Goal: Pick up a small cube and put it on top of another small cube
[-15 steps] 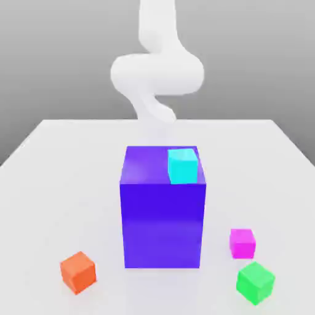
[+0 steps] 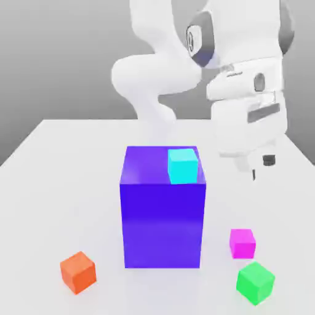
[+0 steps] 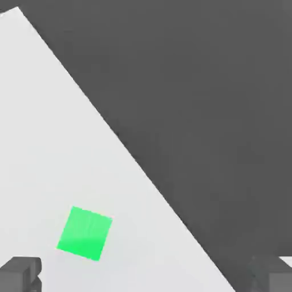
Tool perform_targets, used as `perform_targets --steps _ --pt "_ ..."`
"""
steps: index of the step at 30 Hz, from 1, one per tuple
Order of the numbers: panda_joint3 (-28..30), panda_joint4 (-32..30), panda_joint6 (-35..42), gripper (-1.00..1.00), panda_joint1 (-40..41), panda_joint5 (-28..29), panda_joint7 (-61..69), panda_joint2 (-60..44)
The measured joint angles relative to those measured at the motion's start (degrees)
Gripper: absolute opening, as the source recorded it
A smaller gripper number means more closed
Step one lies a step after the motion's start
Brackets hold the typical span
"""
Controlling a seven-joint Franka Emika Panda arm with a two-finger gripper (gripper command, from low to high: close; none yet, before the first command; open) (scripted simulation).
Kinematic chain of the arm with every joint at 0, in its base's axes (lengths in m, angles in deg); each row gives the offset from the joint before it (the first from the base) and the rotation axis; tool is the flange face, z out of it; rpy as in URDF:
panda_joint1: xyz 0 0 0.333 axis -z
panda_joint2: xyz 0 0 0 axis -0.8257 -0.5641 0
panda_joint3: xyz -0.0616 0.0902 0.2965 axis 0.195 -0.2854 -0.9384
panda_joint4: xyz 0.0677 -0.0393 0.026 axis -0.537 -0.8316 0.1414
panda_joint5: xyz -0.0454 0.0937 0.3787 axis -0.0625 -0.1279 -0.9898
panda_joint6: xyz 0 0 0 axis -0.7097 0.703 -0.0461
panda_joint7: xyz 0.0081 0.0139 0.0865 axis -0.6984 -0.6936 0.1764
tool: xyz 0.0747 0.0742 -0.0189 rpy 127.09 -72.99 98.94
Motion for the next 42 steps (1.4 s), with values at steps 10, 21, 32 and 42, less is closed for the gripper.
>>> perform_targets --steps 10,21,32,42 --pt "-2.1 -6.6 -14.0 0.00 -5.8 4.6 13.7 -20.1" --pt "-2.1 -5.3 -20.0 -1.00 -5.8 4.9 13.6 -27.7" --pt "-1.2 -0.1 -2.7 -1.00 -3.7 3.8 16.1 -15.6" --pt "-0.3 10.7 -3.3 1.00 -1.1 2.6 19.2 -26.9"
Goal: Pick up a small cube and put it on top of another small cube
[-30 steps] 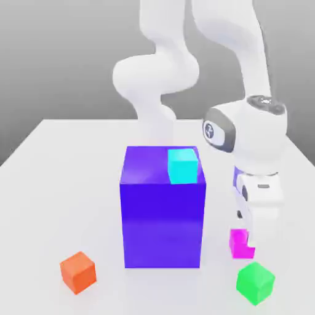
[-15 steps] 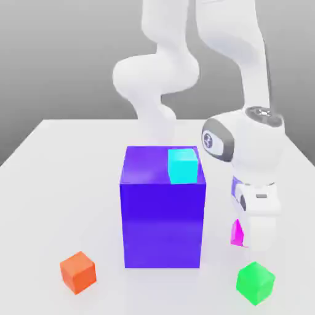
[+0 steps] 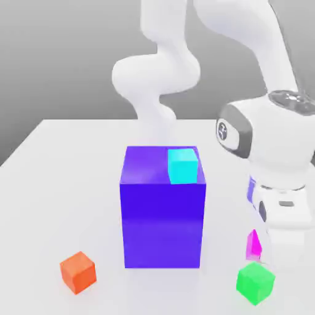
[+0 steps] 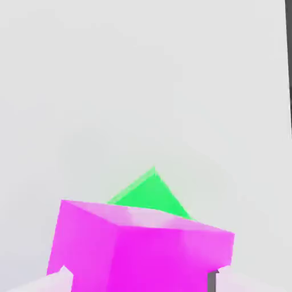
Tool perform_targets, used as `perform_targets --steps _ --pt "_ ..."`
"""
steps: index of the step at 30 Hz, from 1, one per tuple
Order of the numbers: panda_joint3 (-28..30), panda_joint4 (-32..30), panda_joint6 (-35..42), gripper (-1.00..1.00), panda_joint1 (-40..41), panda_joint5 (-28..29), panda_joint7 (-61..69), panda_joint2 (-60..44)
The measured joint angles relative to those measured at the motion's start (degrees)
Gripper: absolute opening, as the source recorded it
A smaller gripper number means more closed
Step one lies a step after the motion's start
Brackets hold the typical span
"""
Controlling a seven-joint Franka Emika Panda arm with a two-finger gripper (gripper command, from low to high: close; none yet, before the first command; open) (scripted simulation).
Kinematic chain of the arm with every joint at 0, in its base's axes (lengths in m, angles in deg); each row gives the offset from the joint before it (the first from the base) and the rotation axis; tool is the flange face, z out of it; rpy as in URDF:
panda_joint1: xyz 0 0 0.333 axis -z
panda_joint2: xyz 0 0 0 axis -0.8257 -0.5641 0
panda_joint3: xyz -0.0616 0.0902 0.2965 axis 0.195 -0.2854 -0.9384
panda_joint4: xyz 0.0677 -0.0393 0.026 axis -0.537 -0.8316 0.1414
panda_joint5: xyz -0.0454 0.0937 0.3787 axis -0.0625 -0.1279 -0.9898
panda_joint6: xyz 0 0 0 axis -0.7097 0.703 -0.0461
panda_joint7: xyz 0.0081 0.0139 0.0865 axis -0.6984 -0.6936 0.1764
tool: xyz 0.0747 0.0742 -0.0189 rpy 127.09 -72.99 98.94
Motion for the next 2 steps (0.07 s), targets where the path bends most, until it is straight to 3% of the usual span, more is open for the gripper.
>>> perform_targets --steps 2 --pt "0.0 0.0 0.0 1.00 0.0 0.0 0.0 0.0"
